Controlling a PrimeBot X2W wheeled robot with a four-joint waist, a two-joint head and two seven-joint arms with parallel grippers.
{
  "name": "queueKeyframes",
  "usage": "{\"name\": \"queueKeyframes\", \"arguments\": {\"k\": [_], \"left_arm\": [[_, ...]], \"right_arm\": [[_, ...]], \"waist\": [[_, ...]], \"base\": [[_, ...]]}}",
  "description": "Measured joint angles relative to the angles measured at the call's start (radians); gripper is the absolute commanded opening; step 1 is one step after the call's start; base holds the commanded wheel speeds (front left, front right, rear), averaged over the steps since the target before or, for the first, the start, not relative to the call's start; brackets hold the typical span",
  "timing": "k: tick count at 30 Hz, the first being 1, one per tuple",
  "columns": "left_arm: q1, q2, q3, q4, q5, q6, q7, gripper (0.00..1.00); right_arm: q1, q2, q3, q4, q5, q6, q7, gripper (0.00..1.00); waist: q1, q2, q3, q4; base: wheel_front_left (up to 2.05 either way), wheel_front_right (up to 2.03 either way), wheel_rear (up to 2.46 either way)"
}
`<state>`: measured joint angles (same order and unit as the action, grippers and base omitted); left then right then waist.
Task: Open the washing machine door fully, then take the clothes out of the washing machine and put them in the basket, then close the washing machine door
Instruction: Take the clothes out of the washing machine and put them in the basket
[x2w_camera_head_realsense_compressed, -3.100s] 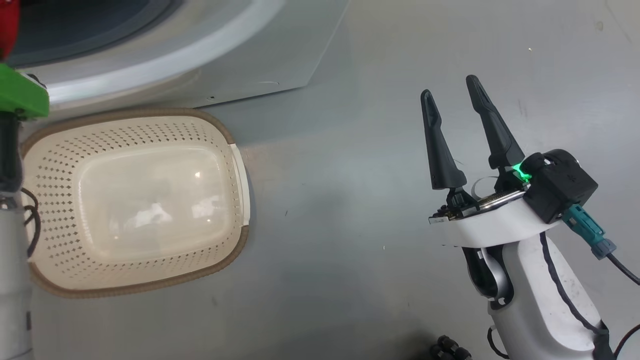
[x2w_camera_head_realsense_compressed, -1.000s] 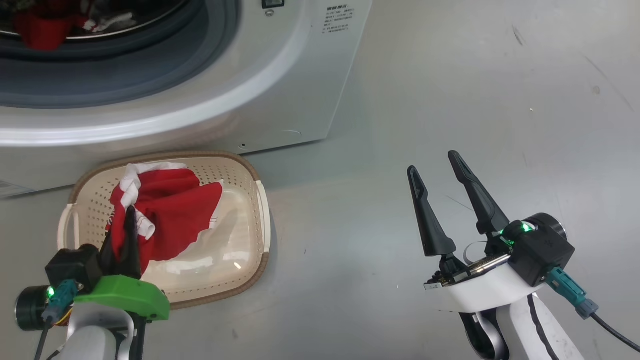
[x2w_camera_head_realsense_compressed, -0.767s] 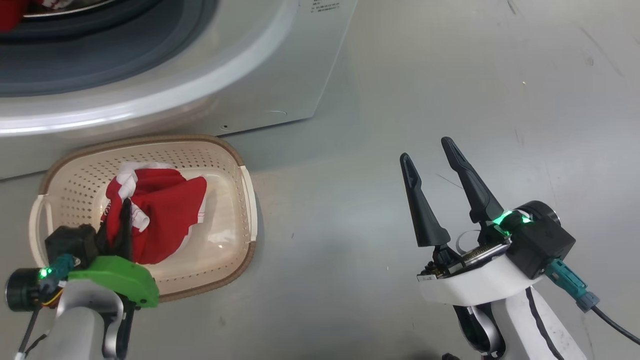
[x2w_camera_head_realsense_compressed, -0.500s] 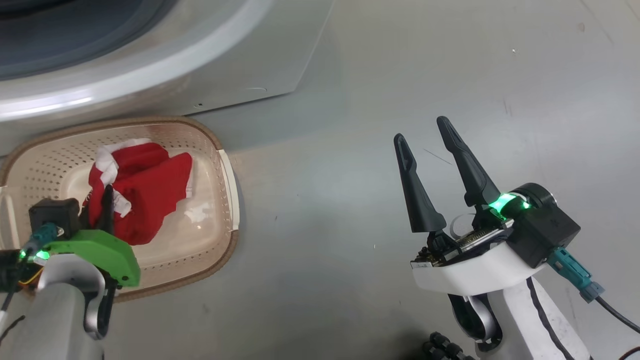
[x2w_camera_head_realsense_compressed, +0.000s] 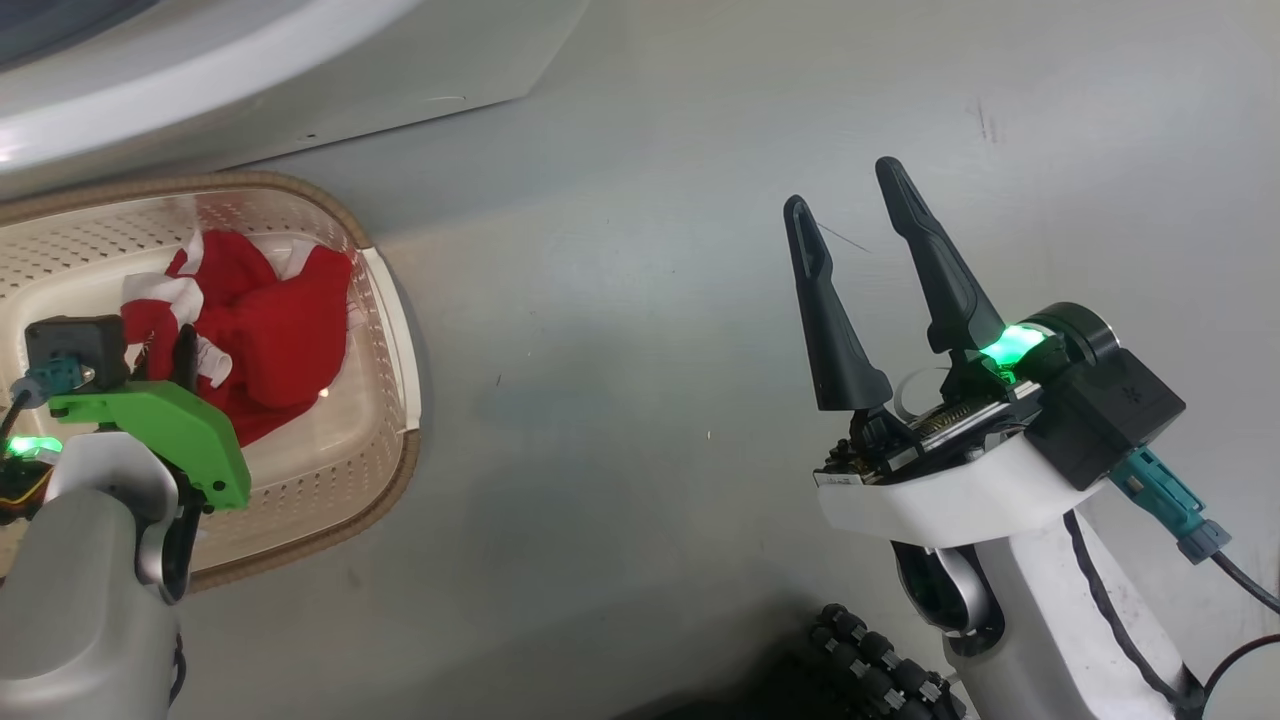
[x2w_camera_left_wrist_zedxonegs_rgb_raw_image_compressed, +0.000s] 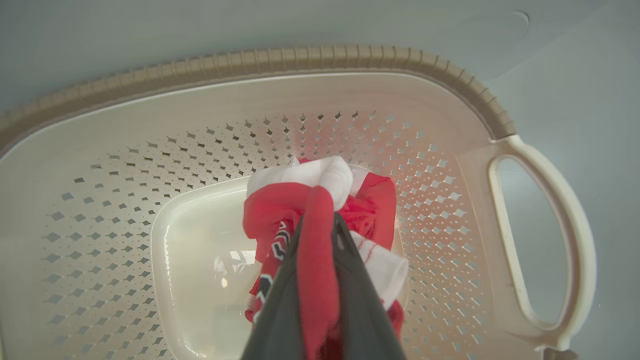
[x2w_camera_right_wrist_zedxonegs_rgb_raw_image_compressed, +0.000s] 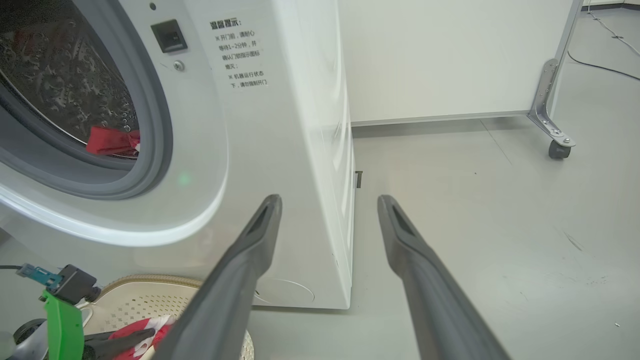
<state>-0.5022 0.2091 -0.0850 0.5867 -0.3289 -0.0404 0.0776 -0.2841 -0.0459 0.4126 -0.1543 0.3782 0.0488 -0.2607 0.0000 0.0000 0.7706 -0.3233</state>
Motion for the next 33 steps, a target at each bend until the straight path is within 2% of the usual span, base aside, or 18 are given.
{"name": "queueKeyframes", "arguments": {"k": [3, 4, 8, 10, 22, 33], "left_arm": [[-0.011, 0.002, 0.002, 0.033, -0.005, -0.001, 0.002, 0.01], [-0.018, 0.002, 0.002, 0.043, -0.005, -0.001, 0.002, 0.13], [-0.046, 0.002, 0.003, 0.08, -0.005, -0.001, 0.0, 0.44], [-0.05, 0.001, 0.004, 0.096, -0.005, -0.001, -0.002, 1.0], [-0.052, -0.007, -0.036, 0.16, 0.033, -0.018, -0.142, 1.0], [-0.044, -0.092, -0.036, 0.154, 0.03, -0.026, -0.323, 1.0]], "right_arm": [[-0.014, 0.0, 0.006, 0.004, 0.0, 0.0, 0.0, 1.0], [-0.017, 0.0, 0.007, 0.005, 0.0, -0.001, 0.0, 1.0], [-0.023, 0.0, 0.006, 0.016, 0.0, -0.009, 0.0, 1.0], [-0.025, 0.0, 0.006, 0.022, 0.001, -0.009, 0.0, 1.0], [-0.035, 0.0, -0.025, 0.07, -0.004, -0.024, 0.0, 1.0], [-0.023, 0.0, -0.082, 0.12, -0.058, -0.024, 0.0, 1.0]], "waist": [[0.0, 0.0, 0.012, -0.008], [0.0, 0.0, 0.014, -0.01], [0.0, 0.0, 0.015, -0.013], [0.0, 0.0, 0.01, -0.012], [0.0, 0.0, -0.053, 0.009], [0.0, 0.0, -0.15, 0.05]], "base": [[0.0, 0.0, 0.0], [0.0, 0.0, 0.0], [0.0, 0.0, 0.0], [0.0, 0.0, 0.0], [0.0, 0.0, 0.0], [0.0, 0.0, 0.0]]}}
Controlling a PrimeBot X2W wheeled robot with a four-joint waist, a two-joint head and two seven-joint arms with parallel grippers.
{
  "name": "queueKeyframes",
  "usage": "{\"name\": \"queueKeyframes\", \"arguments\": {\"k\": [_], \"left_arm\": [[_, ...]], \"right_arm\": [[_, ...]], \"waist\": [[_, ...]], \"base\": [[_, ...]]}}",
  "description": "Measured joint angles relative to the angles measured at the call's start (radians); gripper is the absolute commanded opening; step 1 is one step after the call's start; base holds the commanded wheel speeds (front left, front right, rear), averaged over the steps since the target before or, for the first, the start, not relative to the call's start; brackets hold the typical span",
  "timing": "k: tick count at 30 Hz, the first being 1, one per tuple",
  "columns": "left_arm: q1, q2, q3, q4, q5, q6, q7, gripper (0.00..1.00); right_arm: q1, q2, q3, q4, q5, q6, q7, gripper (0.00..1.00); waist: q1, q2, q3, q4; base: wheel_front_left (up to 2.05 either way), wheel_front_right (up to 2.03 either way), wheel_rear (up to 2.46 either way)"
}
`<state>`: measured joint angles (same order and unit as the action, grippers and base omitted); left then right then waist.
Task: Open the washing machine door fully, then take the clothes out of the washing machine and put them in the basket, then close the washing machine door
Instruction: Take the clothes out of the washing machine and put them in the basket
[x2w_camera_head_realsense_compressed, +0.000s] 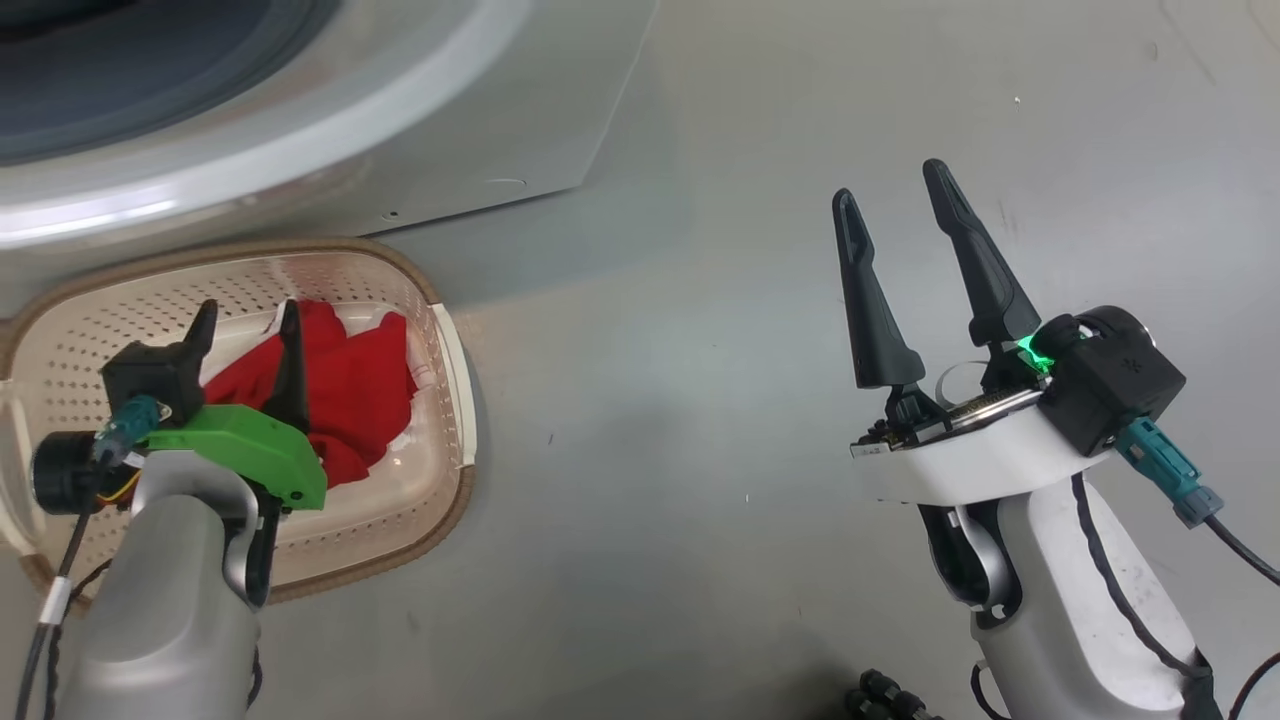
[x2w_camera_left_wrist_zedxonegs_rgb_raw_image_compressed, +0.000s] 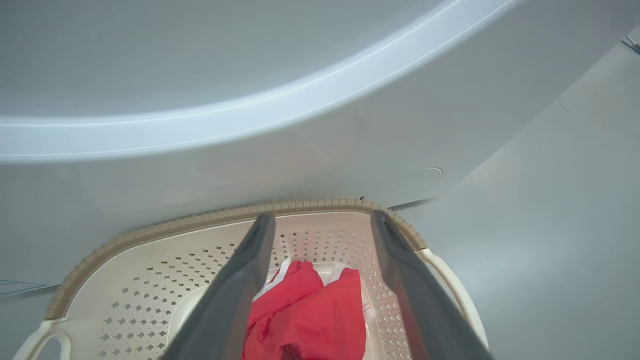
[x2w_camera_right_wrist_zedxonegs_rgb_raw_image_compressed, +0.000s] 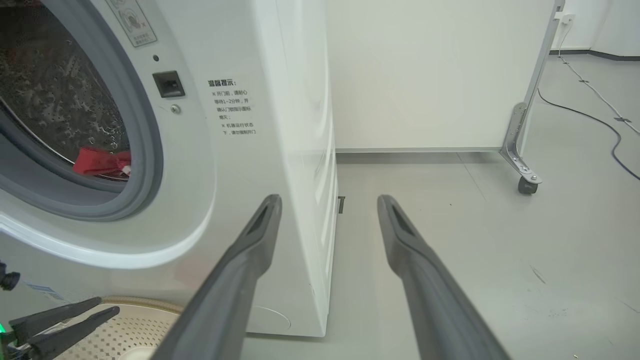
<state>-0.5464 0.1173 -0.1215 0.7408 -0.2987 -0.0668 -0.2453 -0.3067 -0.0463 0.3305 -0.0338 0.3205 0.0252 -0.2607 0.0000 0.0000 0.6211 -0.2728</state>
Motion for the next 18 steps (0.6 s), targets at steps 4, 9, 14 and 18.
{"name": "queueKeyframes", "arguments": {"k": [4, 9, 14, 18], "left_arm": [[0.02, -0.021, 0.001, -0.015, -0.01, -0.004, -0.007, 1.0], [0.047, -0.037, -0.005, -0.06, -0.01, -0.009, -0.012, 1.0], [0.066, -0.039, -0.007, -0.134, -0.009, -0.01, -0.012, 1.0], [0.088, -0.044, -0.007, -0.225, -0.006, -0.015, -0.011, 1.0]], "right_arm": [[0.031, 0.0, -0.015, 0.02, -0.016, 0.001, 0.0, 1.0], [0.064, 0.0, -0.039, 0.043, -0.025, 0.005, 0.0, 1.0], [0.096, -0.002, -0.059, 0.054, -0.038, 0.009, 0.0, 1.0], [0.121, -0.005, -0.072, 0.066, -0.042, 0.009, 0.0, 1.0]], "waist": [[0.0, 0.0, -0.04, 0.023], [0.0, 0.0, -0.094, 0.053], [0.0, 0.0, -0.151, 0.085], [0.0, 0.0, -0.197, 0.111]], "base": [[0.0, 0.0, 0.0], [0.0, 0.0, 0.0], [0.0, 0.0, 0.0], [0.0, 0.0, 0.0]]}}
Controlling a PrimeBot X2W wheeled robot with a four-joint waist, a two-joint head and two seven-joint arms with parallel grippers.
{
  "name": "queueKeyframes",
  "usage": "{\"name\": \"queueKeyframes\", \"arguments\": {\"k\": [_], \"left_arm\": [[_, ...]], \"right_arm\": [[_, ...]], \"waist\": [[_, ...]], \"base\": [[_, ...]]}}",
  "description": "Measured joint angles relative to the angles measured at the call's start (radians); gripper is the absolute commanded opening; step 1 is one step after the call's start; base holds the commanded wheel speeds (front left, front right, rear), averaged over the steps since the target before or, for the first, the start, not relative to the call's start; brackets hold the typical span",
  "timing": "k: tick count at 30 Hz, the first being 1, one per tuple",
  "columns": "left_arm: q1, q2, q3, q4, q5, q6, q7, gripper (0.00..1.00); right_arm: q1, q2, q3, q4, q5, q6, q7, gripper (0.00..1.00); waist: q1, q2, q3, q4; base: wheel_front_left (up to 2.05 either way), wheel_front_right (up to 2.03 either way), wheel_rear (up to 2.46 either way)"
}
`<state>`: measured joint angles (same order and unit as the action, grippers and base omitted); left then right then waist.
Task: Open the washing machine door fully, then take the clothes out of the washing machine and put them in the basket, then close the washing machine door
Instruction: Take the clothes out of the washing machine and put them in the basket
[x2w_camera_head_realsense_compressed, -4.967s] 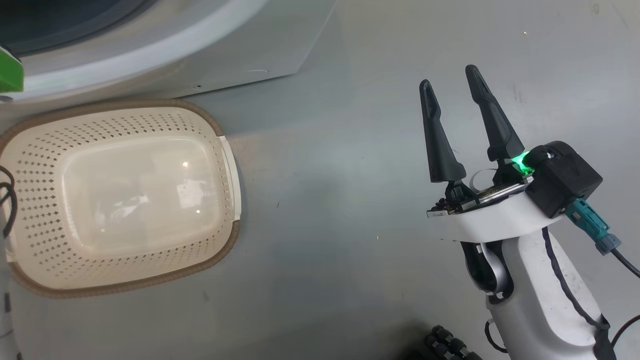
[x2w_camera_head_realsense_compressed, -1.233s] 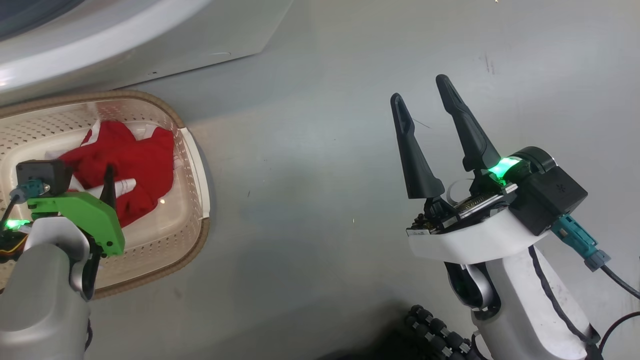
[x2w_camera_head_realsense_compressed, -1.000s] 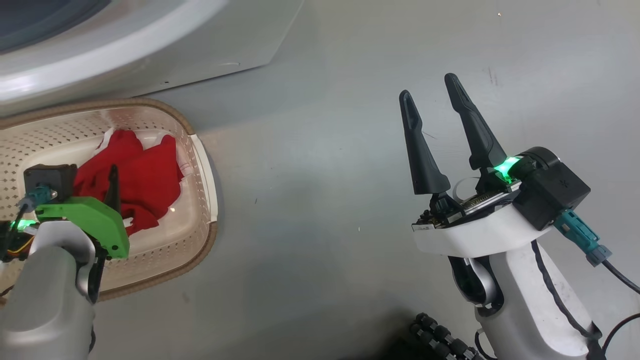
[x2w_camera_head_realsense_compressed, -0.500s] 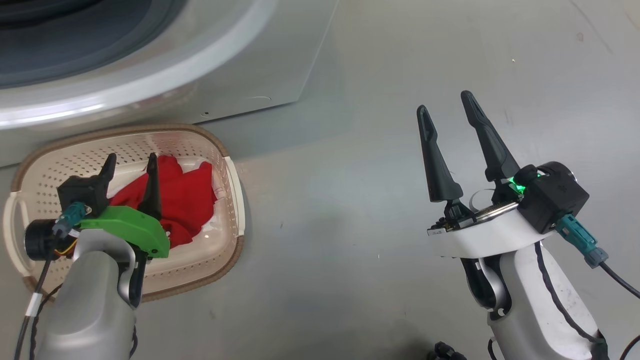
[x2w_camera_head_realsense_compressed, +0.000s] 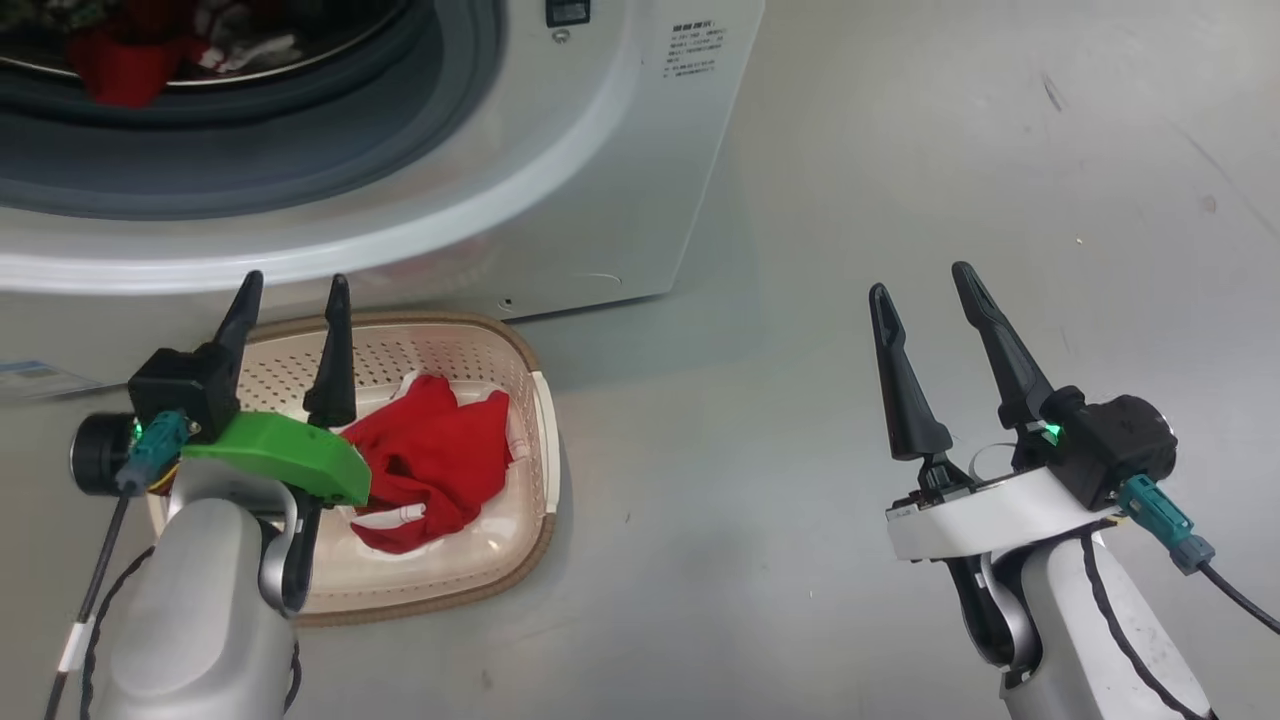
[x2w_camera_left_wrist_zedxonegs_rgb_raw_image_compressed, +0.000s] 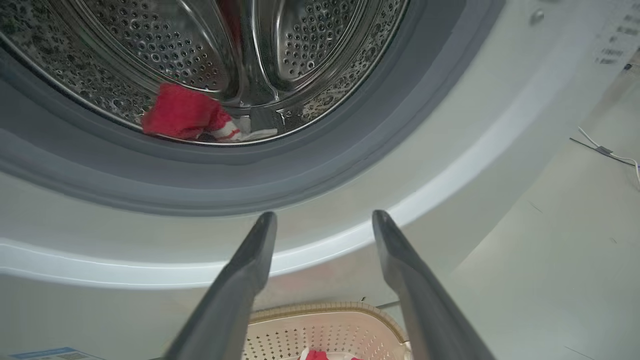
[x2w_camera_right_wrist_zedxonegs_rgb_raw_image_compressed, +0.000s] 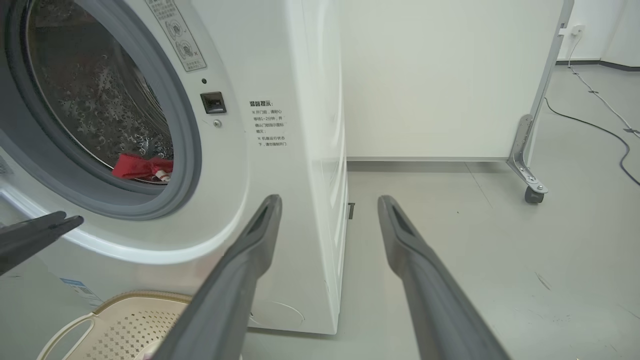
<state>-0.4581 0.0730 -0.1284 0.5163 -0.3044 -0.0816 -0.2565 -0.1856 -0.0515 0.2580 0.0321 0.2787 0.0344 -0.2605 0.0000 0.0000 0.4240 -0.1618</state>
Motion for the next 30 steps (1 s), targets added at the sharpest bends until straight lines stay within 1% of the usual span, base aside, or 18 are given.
{"name": "queueKeyframes", "arguments": {"k": [6, 12, 17, 30], "left_arm": [[0.029, -0.005, 0.006, -0.121, 0.02, -0.002, 0.0, 1.0], [0.122, -0.009, 0.001, -0.198, 0.036, -0.002, 0.0, 1.0], [0.209, -0.013, -0.008, -0.235, 0.043, -0.001, 0.0, 1.0], [0.42, -0.018, -0.033, -0.306, 0.042, 0.024, 0.0, 1.0]], "right_arm": [[0.036, -0.005, -0.017, 0.013, -0.01, 0.007, 0.0, 1.0], [0.084, -0.004, -0.023, 0.026, -0.018, 0.008, 0.0, 1.0], [0.131, -0.004, -0.038, 0.029, -0.018, 0.008, 0.0, 1.0], [0.227, 0.002, -0.04, 0.03, -0.019, 0.007, 0.0, 1.0]], "waist": [[0.0, 0.0, -0.06, 0.031], [0.0, 0.0, -0.134, 0.062], [0.0, 0.0, -0.195, 0.083], [-0.0001, 0.0, -0.311, 0.128]], "base": [[0.0, 0.0, 0.0], [0.0, 0.0, 0.0], [0.0, 0.0, 0.0], [0.0, 0.0, 0.0]]}}
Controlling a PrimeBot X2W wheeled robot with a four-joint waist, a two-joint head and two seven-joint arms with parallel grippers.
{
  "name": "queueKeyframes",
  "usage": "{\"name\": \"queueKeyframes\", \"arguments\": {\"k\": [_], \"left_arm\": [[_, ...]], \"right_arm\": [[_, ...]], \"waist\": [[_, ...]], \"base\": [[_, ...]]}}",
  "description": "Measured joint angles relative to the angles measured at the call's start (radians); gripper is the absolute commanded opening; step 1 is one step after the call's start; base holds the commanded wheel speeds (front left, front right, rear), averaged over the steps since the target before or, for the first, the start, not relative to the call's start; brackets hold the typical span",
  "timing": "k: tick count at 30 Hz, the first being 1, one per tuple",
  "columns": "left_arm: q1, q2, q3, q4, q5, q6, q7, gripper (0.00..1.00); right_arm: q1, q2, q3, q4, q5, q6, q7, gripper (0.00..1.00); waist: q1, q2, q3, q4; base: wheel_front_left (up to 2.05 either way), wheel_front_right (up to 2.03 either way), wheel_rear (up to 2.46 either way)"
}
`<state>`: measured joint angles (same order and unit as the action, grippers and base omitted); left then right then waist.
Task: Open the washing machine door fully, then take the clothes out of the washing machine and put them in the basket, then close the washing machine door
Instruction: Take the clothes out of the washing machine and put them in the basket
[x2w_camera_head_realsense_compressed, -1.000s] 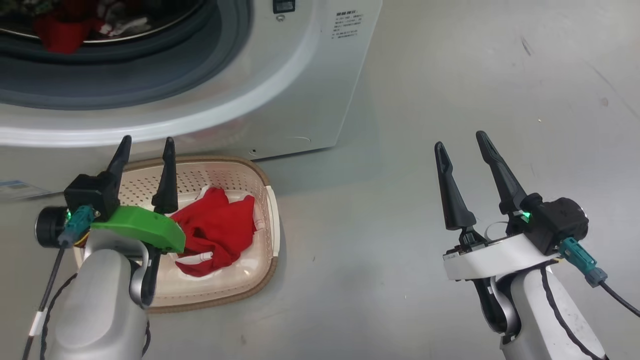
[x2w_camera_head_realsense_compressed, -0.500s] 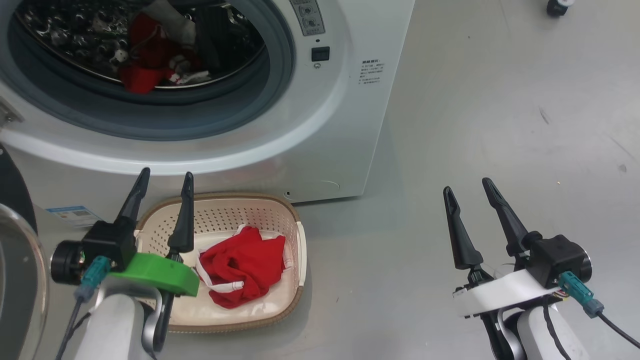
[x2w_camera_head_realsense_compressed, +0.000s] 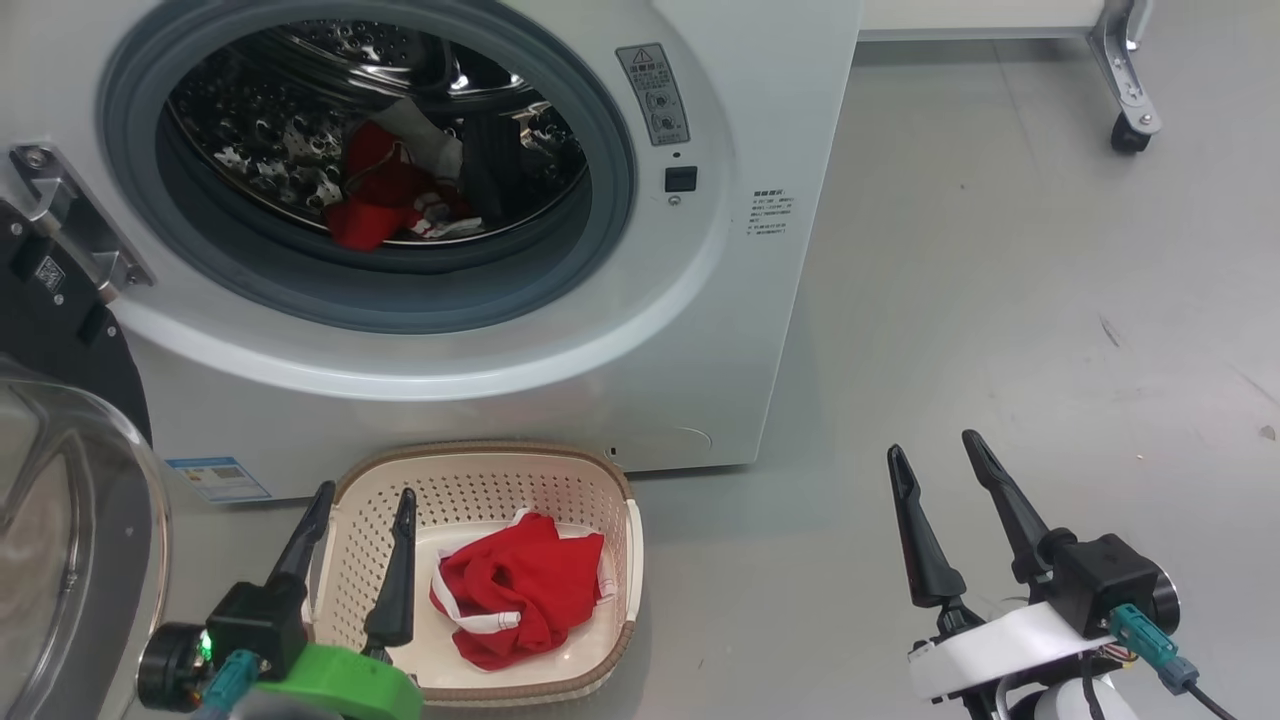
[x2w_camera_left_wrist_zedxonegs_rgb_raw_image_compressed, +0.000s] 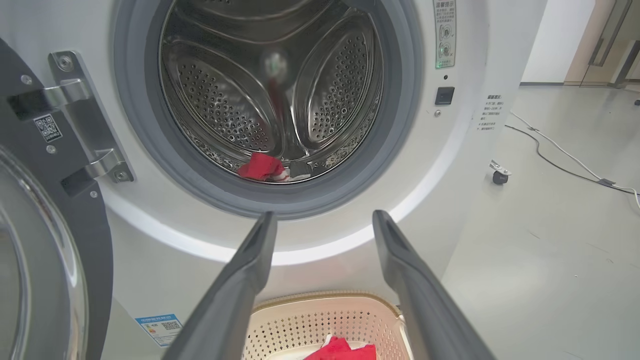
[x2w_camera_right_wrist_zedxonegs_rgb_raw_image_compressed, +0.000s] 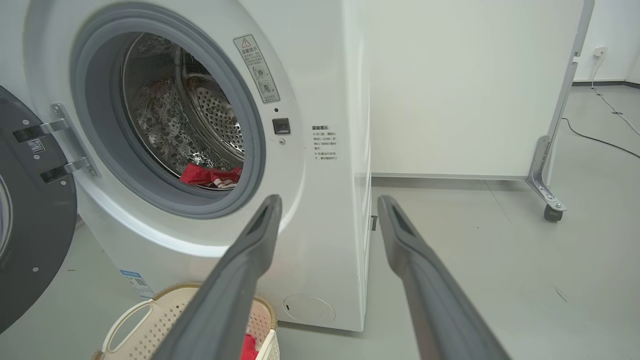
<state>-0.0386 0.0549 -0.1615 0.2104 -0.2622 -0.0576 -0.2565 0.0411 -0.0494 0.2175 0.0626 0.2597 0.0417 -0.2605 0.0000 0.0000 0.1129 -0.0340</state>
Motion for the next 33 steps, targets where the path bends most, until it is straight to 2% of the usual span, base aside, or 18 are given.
{"name": "queueKeyframes", "arguments": {"k": [18, 33], "left_arm": [[0.096, 0.0, -0.015, -0.127, 0.0, 0.028, 0.0, 1.0], [0.123, 0.0, -0.034, -0.205, 0.009, 0.044, 0.019, 1.0]], "right_arm": [[0.036, 0.002, 0.004, -0.024, -0.008, 0.0, 0.0, 1.0], [0.046, 0.004, 0.001, -0.067, -0.017, 0.001, 0.0, 1.0]], "waist": [[0.0, 0.0, -0.014, 0.007], [0.0, 0.0, 0.019, 0.01]], "base": [[0.0, 0.0, 0.0], [0.0, 0.0, 0.0]]}}
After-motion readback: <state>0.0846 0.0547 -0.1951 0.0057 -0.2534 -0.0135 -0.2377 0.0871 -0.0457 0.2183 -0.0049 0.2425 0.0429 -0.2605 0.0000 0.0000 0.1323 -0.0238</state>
